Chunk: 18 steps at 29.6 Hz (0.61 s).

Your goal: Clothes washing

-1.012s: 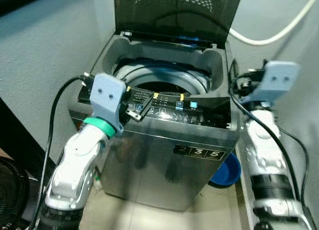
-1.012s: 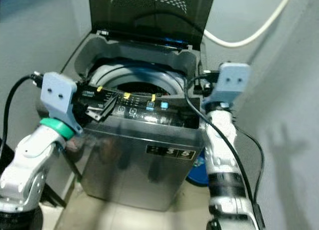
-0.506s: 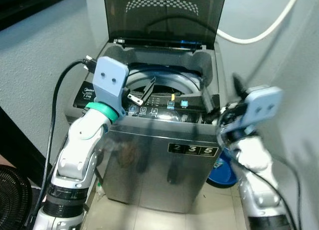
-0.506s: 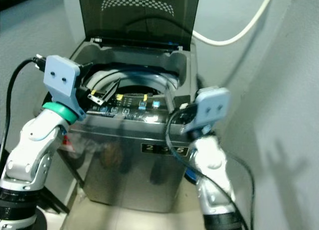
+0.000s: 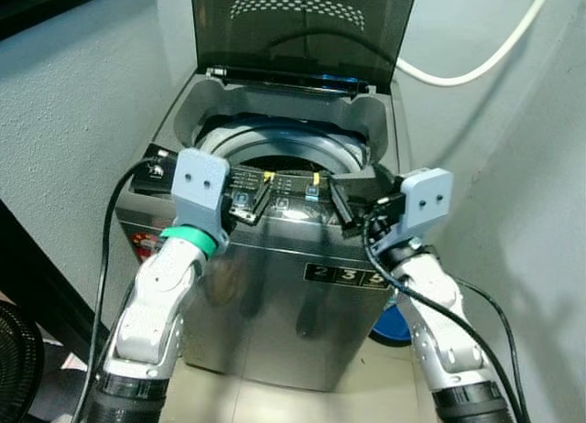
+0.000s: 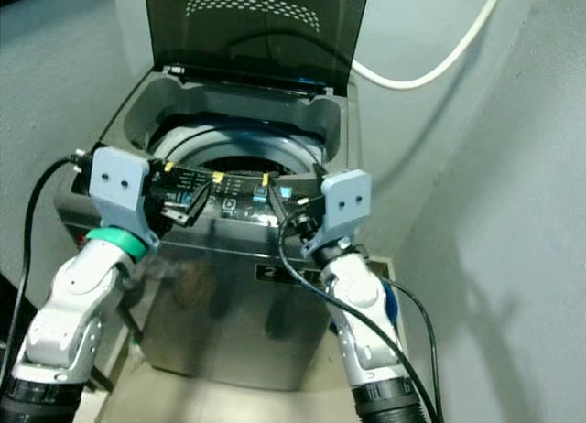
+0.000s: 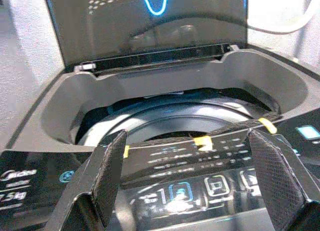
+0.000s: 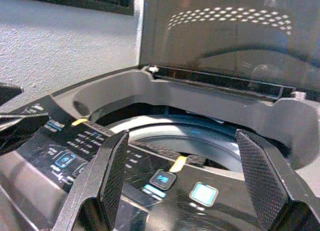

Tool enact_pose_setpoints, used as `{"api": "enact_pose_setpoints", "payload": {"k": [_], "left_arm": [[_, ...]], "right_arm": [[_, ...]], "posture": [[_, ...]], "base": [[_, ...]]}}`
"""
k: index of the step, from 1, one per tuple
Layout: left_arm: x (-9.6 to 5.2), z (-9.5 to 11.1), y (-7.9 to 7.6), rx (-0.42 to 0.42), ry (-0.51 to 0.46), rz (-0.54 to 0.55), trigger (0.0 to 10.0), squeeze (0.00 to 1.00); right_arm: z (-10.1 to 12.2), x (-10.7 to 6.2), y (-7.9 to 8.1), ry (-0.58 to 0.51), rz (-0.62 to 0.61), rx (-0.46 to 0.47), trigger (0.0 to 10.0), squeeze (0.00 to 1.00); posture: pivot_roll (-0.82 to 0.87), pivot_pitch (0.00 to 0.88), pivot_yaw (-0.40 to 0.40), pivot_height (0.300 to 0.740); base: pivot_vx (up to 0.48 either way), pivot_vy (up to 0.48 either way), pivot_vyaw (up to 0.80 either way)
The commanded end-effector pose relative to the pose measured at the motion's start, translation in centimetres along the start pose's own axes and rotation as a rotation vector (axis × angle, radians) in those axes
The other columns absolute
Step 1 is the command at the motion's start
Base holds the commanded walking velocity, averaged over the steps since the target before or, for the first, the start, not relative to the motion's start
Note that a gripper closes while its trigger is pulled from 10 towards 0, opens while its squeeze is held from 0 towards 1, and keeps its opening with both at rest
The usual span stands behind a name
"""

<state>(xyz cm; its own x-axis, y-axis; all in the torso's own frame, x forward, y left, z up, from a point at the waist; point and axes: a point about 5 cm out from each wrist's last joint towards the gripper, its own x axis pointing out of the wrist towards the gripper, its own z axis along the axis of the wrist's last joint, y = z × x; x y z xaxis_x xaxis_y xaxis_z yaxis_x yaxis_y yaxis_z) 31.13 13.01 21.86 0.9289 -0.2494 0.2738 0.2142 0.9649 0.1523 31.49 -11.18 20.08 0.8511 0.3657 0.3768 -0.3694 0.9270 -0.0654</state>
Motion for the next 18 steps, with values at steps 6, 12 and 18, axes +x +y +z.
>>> {"api": "enact_pose_setpoints", "payload": {"k": [6, 12, 18], "left_arm": [[-0.2, -0.4, 0.5, -0.001, 0.012, 0.030, 10.0, 0.00], [0.0, -0.3, 0.6, -0.003, 0.007, 0.035, 10.0, 0.00], [0.2, -0.4, 0.6, -0.001, 0.007, 0.035, 10.0, 0.00]], "right_arm": [[-0.5, -0.1, -0.3, 0.026, 0.002, 0.009, 10.0, 0.00], [-0.6, 0.0, -0.7, 0.022, -0.020, 0.001, 10.0, 0.00], [-0.7, -0.1, -1.4, 0.027, -0.095, -0.012, 10.0, 0.00]], "posture": [[0.13, 0.000, -0.030, 0.740], [0.13, 0.000, -0.020, 0.740], [0.12, 0.000, -0.006, 0.740]], "base": [[0.000, 0.000, 0.00], [0.000, 0.000, 0.00], [0.000, 0.000, 0.00]]}}
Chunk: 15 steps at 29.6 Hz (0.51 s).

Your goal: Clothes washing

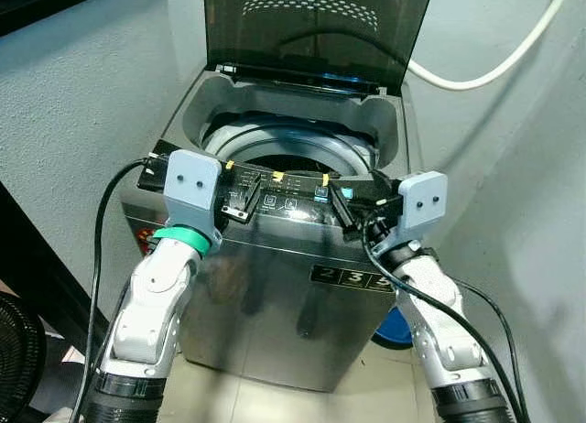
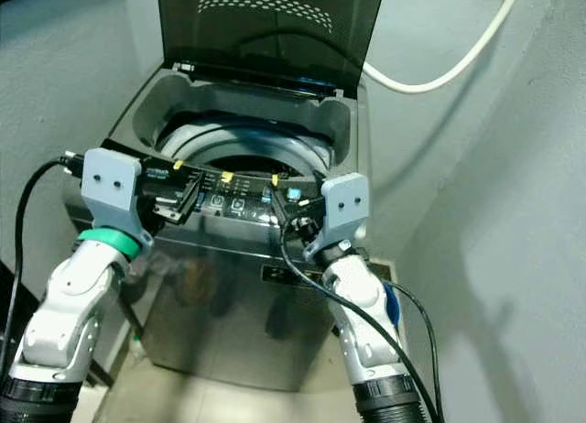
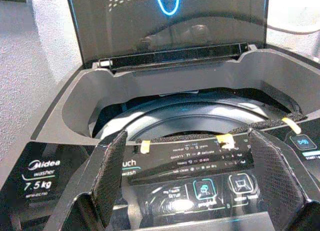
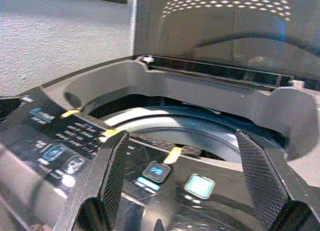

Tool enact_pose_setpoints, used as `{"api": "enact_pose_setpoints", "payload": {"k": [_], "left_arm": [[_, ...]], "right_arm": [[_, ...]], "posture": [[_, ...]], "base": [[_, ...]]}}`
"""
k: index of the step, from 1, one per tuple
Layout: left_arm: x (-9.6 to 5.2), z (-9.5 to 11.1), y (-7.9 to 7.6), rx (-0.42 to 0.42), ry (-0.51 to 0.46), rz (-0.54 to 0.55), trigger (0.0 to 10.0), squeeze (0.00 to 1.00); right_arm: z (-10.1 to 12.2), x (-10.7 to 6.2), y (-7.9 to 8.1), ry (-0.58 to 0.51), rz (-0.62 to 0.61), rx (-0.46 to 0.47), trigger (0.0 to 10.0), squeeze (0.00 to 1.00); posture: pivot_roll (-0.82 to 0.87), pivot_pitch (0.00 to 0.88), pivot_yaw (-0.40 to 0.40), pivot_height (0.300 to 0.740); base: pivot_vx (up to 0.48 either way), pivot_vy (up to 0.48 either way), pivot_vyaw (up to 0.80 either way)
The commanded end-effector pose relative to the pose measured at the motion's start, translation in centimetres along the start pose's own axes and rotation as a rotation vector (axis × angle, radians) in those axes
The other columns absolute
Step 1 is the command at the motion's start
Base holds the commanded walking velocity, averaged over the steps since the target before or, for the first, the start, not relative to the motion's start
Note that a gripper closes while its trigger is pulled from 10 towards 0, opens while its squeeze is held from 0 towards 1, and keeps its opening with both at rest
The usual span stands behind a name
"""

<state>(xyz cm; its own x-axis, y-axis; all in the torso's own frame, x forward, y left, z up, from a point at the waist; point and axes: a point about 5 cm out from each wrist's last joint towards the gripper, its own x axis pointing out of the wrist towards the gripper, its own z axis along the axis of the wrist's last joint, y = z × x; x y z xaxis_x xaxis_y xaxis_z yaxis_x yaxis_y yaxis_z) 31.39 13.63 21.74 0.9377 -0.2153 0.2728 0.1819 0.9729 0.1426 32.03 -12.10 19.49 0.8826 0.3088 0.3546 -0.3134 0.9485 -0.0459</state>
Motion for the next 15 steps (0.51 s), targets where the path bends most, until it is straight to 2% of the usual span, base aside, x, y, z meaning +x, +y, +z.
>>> {"api": "enact_pose_setpoints", "payload": {"k": [1, 3, 10, 15], "left_arm": [[0.1, -0.1, 0.0, -0.001, 0.000, 0.000, 10.0, 0.00], [0.2, -0.2, 0.0, 0.000, 0.002, -0.002, 10.0, 0.00], [0.3, -0.3, 0.0, 0.000, 0.003, -0.004, 10.0, 0.00], [0.3, -0.4, 0.0, 0.000, 0.010, -0.004, 10.0, 0.00]], "right_arm": [[0.0, 0.1, -0.3, -0.001, -0.032, -0.008, 10.0, 0.00], [-0.1, 0.0, -1.0, 0.001, -0.091, -0.023, 10.0, 0.00], [-0.3, -0.1, -1.9, 0.014, -0.154, -0.047, 10.0, 0.00], [-0.6, -0.1, -1.7, 0.021, -0.140, -0.054, 10.0, 0.00]], "posture": [[0.12, 0.000, -0.006, 0.740], [0.12, 0.000, 0.002, 0.740], [0.11, 0.000, 0.001, 0.740], [0.11, 0.000, 0.003, 0.740]], "base": [[0.000, 0.000, 0.00], [0.000, 0.000, 0.00], [0.000, 0.000, 0.00], [-0.265, 0.000, 0.00]]}}
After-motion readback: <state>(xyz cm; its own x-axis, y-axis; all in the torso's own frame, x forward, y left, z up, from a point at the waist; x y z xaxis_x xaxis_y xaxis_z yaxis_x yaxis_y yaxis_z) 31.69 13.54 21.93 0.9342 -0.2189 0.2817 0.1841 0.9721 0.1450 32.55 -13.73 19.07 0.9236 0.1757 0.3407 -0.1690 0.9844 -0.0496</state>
